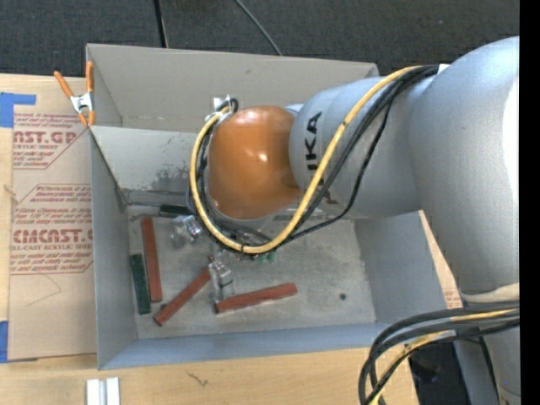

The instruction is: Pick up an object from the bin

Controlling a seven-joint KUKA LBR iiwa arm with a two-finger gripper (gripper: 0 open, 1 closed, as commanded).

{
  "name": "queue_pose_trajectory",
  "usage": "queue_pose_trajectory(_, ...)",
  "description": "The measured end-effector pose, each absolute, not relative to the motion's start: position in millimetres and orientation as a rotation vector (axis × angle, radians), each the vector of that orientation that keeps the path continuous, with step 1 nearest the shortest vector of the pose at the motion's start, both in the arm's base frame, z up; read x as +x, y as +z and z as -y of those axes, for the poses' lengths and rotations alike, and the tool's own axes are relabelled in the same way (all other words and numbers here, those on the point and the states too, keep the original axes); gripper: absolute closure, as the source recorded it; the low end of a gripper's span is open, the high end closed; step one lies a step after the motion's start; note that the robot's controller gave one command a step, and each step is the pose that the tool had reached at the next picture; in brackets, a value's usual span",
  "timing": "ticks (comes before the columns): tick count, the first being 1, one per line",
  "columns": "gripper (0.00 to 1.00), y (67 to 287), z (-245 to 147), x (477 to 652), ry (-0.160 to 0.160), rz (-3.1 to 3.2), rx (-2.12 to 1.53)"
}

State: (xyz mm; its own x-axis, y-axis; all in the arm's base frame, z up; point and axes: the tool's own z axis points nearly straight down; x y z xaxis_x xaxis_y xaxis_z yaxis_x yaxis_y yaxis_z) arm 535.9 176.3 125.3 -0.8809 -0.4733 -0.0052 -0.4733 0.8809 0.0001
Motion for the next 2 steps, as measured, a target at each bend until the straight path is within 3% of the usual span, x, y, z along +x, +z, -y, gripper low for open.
queue_pose_trajectory(1,0.0,87.6,-106.4,505.2,0.003,-3.069,-0.663)
queue_pose_trajectory(2,1.0,70.5,-178.6,557.9,0.007,-2.948,-1.078)
